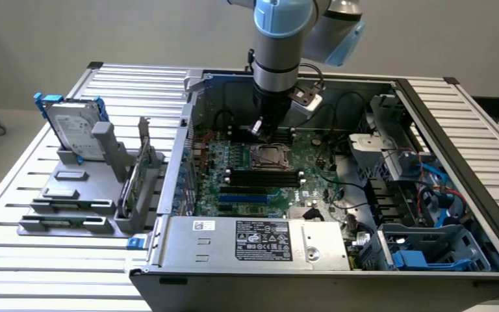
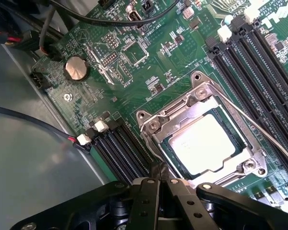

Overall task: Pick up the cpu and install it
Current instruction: 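Install the first cpu locking lever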

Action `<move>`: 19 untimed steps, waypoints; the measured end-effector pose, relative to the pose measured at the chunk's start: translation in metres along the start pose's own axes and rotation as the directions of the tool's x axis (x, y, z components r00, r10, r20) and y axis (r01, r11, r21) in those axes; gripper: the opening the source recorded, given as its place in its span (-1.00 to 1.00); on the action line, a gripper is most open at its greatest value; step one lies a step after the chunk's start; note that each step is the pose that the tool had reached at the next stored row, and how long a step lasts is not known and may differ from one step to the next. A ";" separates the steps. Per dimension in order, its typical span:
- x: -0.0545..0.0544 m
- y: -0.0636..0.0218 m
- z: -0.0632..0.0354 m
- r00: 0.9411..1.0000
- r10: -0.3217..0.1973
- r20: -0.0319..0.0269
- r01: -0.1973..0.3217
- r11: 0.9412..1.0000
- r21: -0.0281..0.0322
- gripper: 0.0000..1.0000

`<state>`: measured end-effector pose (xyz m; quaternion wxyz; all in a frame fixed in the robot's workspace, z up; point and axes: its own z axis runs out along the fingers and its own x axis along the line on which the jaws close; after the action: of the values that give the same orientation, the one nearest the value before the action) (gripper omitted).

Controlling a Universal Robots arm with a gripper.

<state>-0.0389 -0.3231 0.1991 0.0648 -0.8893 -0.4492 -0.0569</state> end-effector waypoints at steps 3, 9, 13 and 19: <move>0.000 0.0005 0.0002 1.000 0.001 0.000 -0.001 1.000 0.000 -0.79; 0.001 0.0018 0.0007 1.000 0.002 0.000 -0.002 1.000 0.000 -0.79; 0.002 0.0027 0.0012 1.000 0.003 0.000 -0.003 1.000 0.000 -0.79; 0.003 0.0039 0.0018 1.000 0.004 0.000 -0.004 1.000 -0.001 -0.79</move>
<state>-0.0342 -0.3230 0.1975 0.0647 -0.8902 -0.4473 -0.0571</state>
